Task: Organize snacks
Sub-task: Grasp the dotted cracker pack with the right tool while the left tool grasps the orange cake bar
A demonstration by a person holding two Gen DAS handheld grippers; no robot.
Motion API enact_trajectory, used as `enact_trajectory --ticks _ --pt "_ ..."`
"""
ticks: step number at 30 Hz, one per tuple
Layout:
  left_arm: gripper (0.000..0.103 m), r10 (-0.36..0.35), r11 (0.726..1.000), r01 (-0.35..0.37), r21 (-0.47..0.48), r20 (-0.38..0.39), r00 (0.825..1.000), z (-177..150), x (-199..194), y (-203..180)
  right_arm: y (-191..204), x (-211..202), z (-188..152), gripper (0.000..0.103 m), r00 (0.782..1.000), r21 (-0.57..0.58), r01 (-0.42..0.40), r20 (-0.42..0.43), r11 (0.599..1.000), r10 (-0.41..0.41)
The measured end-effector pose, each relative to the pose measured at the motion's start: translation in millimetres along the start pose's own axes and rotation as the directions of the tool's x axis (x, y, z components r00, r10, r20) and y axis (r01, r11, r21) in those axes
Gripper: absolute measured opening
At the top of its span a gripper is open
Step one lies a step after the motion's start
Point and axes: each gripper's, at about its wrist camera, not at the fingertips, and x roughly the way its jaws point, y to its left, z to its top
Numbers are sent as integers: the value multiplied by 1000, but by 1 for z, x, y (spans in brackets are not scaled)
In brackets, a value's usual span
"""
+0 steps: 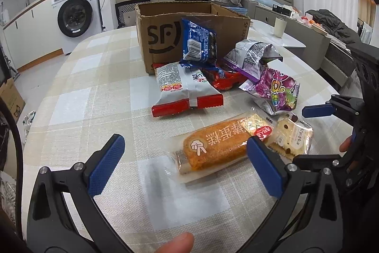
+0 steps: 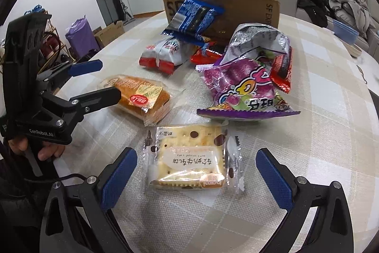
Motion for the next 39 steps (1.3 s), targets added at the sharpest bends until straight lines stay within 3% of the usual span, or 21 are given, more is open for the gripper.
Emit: enact_trajectory --ticks 9,18,21,29,39 --pt "102 -10 1000 10 7 -11 1000 -1 3 -1 3 6 -2 102 1000 -30 -5 -28 1000 4" --pt "102 -12 1000 12 17 -18 1000 -2 6 -2 14 13 -8 102 998 -94 52 -30 994 -55" --pt "102 -11 999 12 32 -25 1000 -3 8 -4 17 13 -9 97 997 -98 67 -21 993 -69" --pt "102 -57 992 65 111 -74 996 -2 15 -15 12 2 -13 73 998 -98 69 13 993 -68" --pt "102 -108 968 138 210 -150 983 6 36 -21 8 -4 -15 71 999 -106 54 11 993 -53"
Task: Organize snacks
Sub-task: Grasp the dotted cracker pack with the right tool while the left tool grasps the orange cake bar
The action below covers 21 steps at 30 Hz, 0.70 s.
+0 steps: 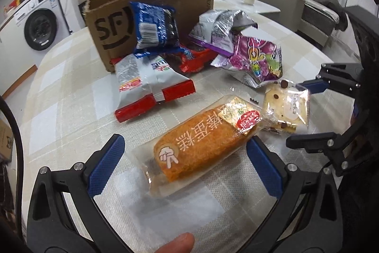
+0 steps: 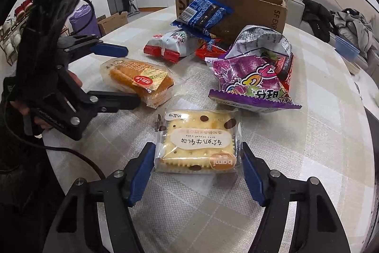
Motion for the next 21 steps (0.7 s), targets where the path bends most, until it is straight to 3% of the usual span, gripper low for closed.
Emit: enact_trajectory --ticks 8,15,21 --pt "101 -28 999 29 37 -29 999 6 12 -4 0 -1 -1 73 1000 1 -12 3 1000 12" --pt "77 -79 995 82 63 -41 996 -1 6 -12 1 0 -1 75 1000 -2 -14 4 1000 14" --pt "77 -146 985 150 89 -44 988 -9 -6 -16 2 1 0 77 1000 -1 -17 3 1000 17"
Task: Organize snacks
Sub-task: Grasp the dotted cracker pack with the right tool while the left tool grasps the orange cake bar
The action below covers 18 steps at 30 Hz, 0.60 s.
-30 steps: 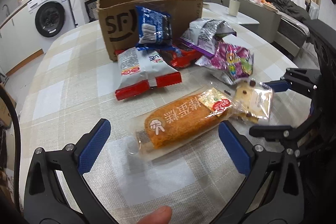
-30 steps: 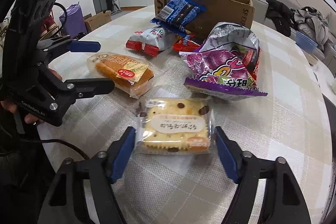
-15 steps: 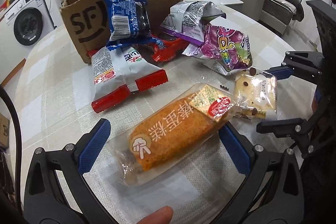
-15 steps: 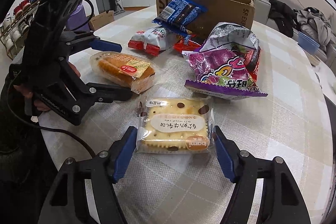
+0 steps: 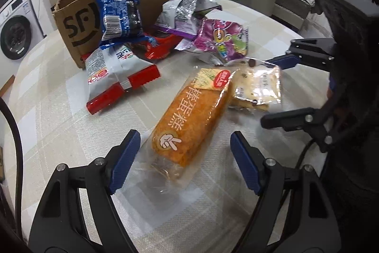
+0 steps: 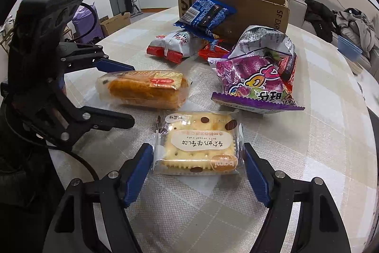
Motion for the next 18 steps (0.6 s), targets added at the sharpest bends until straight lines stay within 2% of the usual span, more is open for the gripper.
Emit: enact_trajectory --ticks 4,7,9,11,14,18 --pt "77 -36 999 37 -21 28 999 2 -7 2 1 0 0 80 1000 2 -2 0 1000 2" --pt "74 -36 999 36 -18 37 999 6 -7 2 2 1 1 81 1000 5 0 -1 1000 0" --pt "58 -29 999 29 -21 25 999 7 -4 0 2 2 2 81 1000 7 1 -2 1000 -1" --pt "53 -16 999 17 -28 22 1000 7 -3 2 2 3 3 81 1000 13 0 -2 1000 0" --pt "44 -34 998 35 -44 24 999 6 -3 5 2 4 5 81 1000 17 4 -4 1000 -4" --pt "40 -24 999 25 -41 26 999 5 -4 2 4 6 8 81 1000 16 14 -13 1000 -14"
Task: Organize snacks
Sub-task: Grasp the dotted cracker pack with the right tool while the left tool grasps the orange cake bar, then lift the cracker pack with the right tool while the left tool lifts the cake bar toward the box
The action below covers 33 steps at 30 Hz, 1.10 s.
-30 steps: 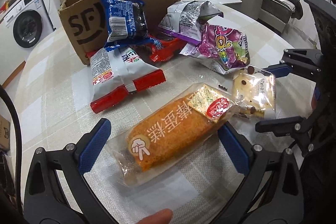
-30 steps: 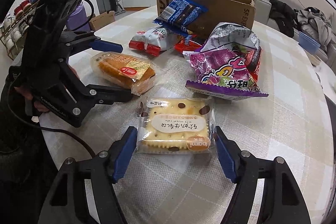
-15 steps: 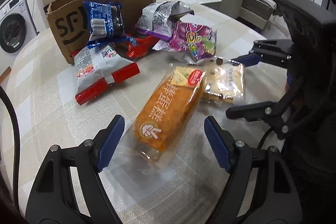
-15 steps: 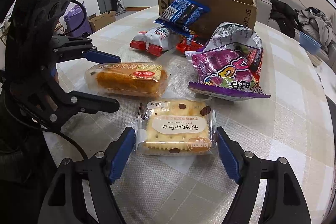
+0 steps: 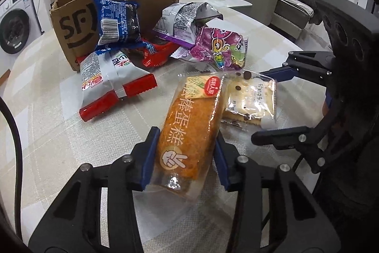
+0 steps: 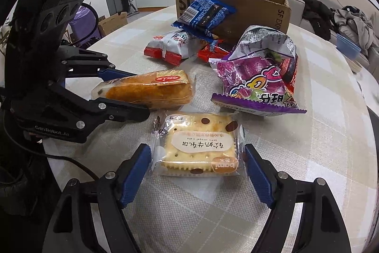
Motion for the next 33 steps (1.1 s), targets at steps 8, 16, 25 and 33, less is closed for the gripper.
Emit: enact_trajectory --ticks 8,16,25,33 --pt "38 3 1000 -3 -6 1 1000 1 2 -4 -4 0 4 83 1000 30 -20 -13 999 20" --pt "37 4 1000 -4 -23 3 1000 1 1 -1 2 8 9 83 999 15 42 -21 999 -41" --pt "34 2 999 -1 -39 17 1000 -3 -5 -1 5 0 2 63 1000 -18 24 5 1000 -24" --pt "34 -8 998 12 -66 66 998 -13 -24 0 6 -22 -3 63 998 -31 -20 62 999 22"
